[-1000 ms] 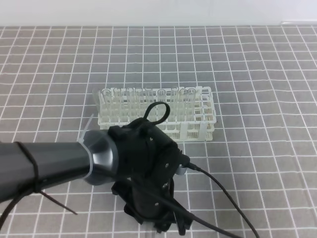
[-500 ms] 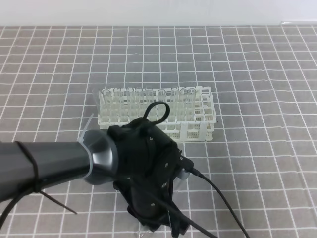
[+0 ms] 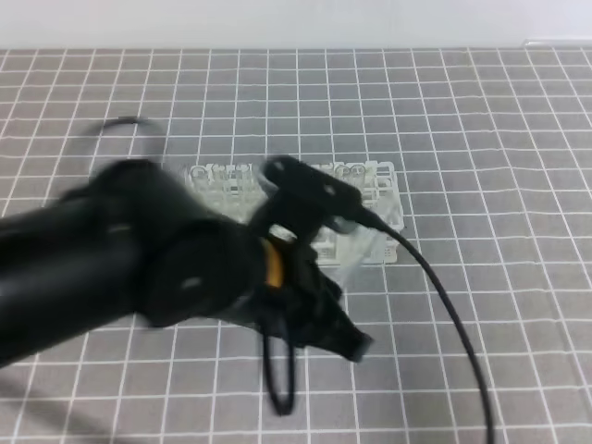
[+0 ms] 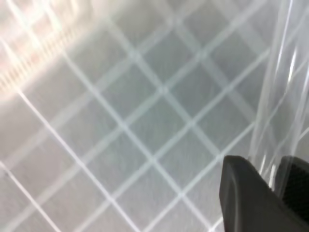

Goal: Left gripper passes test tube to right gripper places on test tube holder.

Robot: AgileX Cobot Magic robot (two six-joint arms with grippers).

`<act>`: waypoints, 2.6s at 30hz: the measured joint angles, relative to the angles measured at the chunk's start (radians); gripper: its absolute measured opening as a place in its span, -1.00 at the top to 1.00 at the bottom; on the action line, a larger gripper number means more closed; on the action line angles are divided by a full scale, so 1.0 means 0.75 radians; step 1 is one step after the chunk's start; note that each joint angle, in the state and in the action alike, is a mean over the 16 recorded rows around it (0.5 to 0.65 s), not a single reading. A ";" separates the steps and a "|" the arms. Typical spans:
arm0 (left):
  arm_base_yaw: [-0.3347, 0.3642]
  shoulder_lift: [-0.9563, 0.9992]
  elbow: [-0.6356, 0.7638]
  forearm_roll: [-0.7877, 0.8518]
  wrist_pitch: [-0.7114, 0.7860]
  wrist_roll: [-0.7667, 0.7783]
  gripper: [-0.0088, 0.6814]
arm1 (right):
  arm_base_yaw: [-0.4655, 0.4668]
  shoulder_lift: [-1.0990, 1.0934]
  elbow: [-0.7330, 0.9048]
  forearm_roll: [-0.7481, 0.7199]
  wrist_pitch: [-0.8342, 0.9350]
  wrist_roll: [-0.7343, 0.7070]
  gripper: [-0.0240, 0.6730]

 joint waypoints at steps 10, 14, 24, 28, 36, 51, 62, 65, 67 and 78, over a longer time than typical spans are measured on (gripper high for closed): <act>0.002 -0.480 0.444 0.182 -0.463 -0.241 0.91 | 0.031 0.126 -0.099 0.193 0.044 -0.126 0.97; 0.002 -0.588 0.618 0.262 -0.643 -0.379 0.93 | 0.101 0.218 -0.150 0.268 0.025 -0.183 0.97; 0.035 -0.679 0.843 0.345 -0.979 -0.564 0.88 | 0.465 0.486 -0.352 0.252 -0.088 -0.177 0.97; 0.089 -0.678 0.865 0.340 -1.071 -0.571 0.88 | 0.632 0.561 -0.432 0.163 -0.159 -0.133 0.97; 0.197 -0.643 0.872 0.343 -1.223 -0.564 0.84 | 0.883 0.547 -0.487 -0.037 -0.389 -0.063 0.97; 0.237 -0.393 0.871 0.515 -1.598 -0.532 0.81 | 1.079 0.177 -0.055 -0.153 -1.264 -0.129 0.97; 0.237 -0.296 0.870 0.606 -1.722 -0.500 0.74 | 1.131 0.148 0.108 -0.190 -1.581 -0.131 0.85; 0.237 -0.289 0.871 0.618 -1.732 -0.495 0.76 | 1.133 0.183 0.094 -0.199 -1.602 -0.111 0.68; 0.237 -0.287 0.871 0.625 -1.738 -0.491 0.76 | 1.133 0.212 0.079 -0.200 -1.615 -0.097 0.53; 0.237 -0.288 0.872 0.625 -1.752 -0.424 0.84 | 1.133 0.397 -0.015 -0.204 -1.670 -0.018 -0.26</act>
